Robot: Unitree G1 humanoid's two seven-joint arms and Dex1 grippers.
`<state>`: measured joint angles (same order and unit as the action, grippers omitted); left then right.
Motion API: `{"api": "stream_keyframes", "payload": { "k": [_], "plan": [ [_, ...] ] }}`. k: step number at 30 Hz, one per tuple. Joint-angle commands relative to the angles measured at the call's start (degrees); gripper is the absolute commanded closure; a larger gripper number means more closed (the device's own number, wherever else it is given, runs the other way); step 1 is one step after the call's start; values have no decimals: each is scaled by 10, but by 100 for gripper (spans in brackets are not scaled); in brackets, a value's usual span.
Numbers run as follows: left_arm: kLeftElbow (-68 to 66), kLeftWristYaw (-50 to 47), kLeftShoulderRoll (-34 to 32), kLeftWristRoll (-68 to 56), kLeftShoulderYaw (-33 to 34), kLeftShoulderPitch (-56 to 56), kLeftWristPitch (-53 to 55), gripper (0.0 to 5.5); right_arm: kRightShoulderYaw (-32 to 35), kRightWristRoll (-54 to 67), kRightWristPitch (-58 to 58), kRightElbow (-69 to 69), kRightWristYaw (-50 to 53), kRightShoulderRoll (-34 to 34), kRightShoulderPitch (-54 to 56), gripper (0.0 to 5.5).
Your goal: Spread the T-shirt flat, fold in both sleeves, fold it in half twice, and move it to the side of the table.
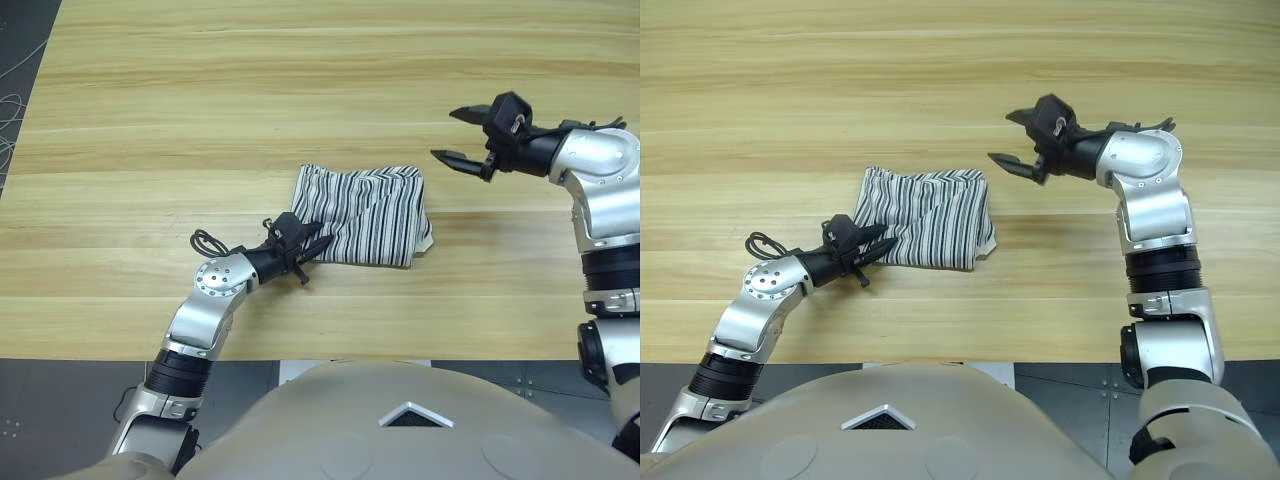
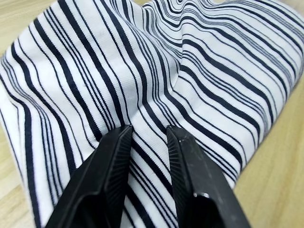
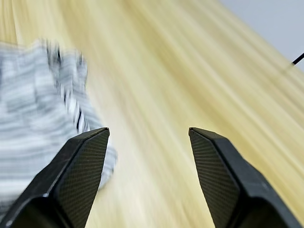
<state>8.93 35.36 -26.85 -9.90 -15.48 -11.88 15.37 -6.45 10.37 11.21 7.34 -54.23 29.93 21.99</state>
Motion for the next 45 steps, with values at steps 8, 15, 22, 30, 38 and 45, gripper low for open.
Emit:
{"api": "stream_keyframes", "payload": {
  "k": [8,15,22,30,38,45],
  "plan": [
    [-5,-6,-12,14,0,-24,40,415,-90,124,185,-138,-6,-71,-83,241],
    [5,-3,-13,15,1,-21,47,415,-134,96,182,-78,1,-102,-75,241],
    [14,-3,-13,16,-2,-22,52,415,-168,82,197,-44,-4,-129,-58,241],
    [30,-3,-15,15,-5,-32,56,415,-163,12,166,112,87,-191,-1,241],
    [33,-5,-15,16,-11,-42,55,415,-124,-22,103,241,148,-229,42,241],
    [140,-23,4,-29,22,-29,88,415,-149,-80,37,272,133,-202,28,241]
  ]
}}
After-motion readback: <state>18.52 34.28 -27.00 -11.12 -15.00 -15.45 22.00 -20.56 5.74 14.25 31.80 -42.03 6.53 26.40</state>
